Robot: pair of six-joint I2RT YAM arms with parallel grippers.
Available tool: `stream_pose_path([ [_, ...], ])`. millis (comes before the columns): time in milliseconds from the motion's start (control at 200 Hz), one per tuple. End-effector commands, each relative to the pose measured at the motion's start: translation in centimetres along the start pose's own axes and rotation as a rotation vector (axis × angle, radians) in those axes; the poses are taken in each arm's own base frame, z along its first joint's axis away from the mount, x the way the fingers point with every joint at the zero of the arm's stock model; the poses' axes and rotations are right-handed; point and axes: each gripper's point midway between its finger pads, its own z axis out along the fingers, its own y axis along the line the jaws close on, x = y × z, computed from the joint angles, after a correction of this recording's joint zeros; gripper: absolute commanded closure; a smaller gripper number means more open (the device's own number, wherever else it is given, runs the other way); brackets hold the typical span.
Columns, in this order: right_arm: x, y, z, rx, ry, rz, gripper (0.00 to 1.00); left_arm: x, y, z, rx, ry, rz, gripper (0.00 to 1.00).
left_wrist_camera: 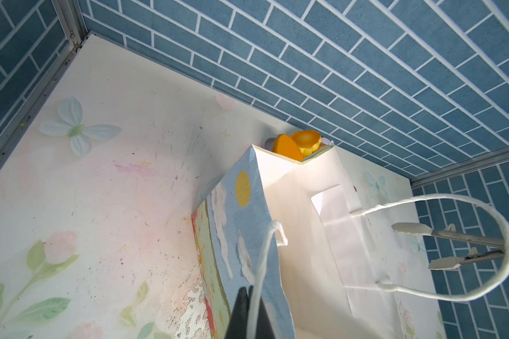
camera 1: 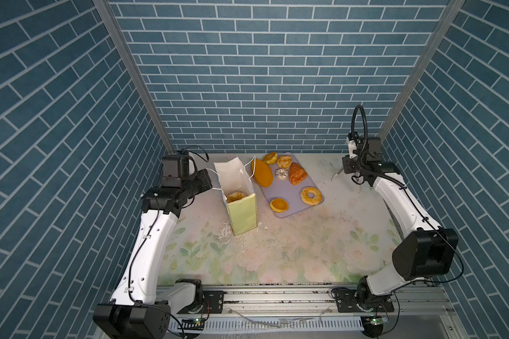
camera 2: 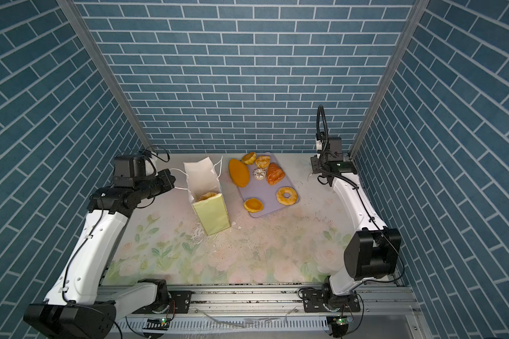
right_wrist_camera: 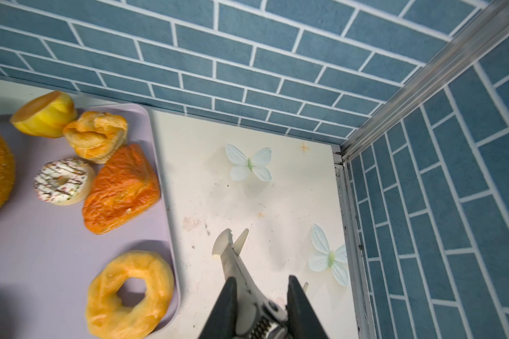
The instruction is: Place the fake bread into the paper bag
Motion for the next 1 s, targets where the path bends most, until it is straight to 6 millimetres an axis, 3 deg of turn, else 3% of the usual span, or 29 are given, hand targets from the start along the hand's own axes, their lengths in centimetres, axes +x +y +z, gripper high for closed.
stream_pose_path([
  [0, -5.6, -1.2, 0.5, -0.007, -0.245, -0.072, 0.88, -0.2, 0.2, -0.3, -0.027, 0.001, 0.006, 1.00],
  [210, -3.4, -0.5, 4.1, -0.057, -0.284, -0.118, 0.87, 0.2, 0.4, -0.3, -0.033, 0.005, -0.006, 1.00],
  [350, -0.8, 0.9, 4.3, -0.097, -0.294, -0.114, 0.85, 0.2, 0.4, -0.3, -0.036, 0.004, -0.004, 1.00],
  [545, 3.5, 2.7, 2.2, -0.161, -0.261, -0.059, 0.83, 0.2, 0.2, -0.2, -0.015, -0.002, 0.003, 1.00],
  [715, 8.6, 4.5, 0.5, -0.216, -0.206, -0.031, 0.80, 0.6, 0.1, 0.1, 0.001, 0.005, 0.012, 1.00],
  [995, 14.0, 6.1, -2.9, -0.273, -0.095, 0.002, 0.68, 0.6, -0.4, 0.0, 0.035, -0.002, 0.022, 1.00],
])
